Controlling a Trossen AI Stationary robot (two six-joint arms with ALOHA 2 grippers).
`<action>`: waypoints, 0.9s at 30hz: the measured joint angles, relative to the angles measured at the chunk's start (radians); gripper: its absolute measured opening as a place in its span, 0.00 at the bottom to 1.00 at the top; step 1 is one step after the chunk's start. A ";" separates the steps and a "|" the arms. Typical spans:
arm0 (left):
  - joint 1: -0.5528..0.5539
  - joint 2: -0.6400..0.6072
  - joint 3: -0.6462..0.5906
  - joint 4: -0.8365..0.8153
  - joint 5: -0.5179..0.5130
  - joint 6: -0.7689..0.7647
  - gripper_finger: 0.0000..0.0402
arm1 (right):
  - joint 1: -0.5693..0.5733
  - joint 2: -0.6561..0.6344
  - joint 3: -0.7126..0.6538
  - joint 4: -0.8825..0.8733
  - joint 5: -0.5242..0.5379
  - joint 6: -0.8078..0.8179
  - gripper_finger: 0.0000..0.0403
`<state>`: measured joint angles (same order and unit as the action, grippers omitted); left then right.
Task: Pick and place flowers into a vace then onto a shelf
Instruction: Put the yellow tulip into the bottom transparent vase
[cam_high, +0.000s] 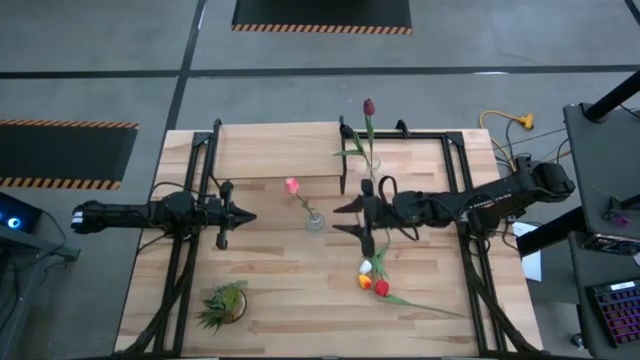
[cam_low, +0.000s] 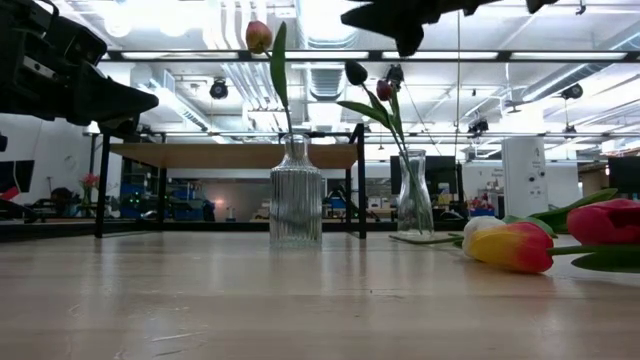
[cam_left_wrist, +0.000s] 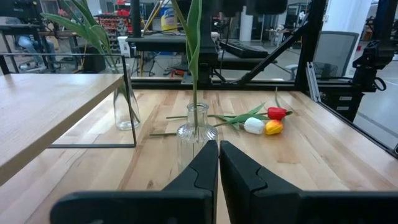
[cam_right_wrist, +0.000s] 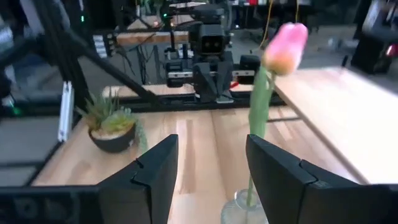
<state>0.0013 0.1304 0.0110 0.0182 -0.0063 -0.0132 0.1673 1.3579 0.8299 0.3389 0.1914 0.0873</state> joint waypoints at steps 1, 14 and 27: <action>0.000 0.000 0.000 0.000 0.000 0.000 0.00 | 0.012 0.000 0.000 0.000 0.017 -0.040 0.44; 0.000 0.000 0.000 0.000 0.000 0.000 0.00 | 0.051 0.003 0.000 -0.001 0.064 -0.475 0.44; 0.000 0.000 0.000 0.000 0.000 0.000 0.00 | 0.117 0.003 0.001 -0.040 0.062 -0.675 0.44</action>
<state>0.0015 0.1307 0.0113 0.0185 -0.0063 -0.0130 0.2839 1.3609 0.8308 0.2986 0.2538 -0.5875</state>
